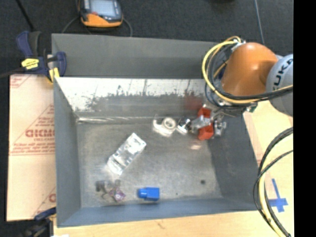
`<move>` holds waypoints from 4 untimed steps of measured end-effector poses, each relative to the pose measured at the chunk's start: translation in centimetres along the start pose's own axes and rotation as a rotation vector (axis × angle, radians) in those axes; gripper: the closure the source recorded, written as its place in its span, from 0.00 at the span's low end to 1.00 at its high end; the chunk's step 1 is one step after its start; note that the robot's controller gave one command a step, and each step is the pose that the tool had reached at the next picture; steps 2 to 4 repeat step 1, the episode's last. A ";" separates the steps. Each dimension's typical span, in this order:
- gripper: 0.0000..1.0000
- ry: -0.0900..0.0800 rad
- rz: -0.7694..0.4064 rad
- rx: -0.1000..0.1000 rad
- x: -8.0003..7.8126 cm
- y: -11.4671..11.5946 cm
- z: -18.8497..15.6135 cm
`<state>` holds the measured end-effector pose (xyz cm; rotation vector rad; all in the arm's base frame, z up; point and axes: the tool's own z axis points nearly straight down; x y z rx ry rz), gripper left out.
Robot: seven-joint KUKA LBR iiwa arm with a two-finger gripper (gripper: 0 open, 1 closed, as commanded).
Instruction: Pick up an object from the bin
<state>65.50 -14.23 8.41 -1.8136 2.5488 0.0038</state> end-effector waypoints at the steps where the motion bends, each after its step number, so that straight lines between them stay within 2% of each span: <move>1: 1.00 0.010 0.024 0.006 -0.8 2.5 -18.3; 4: 1.00 0.010 0.024 0.006 -0.8 2.5 -18.3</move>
Offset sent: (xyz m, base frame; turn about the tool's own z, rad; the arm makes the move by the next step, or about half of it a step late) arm -0.0250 0.0141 0.1763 0.0271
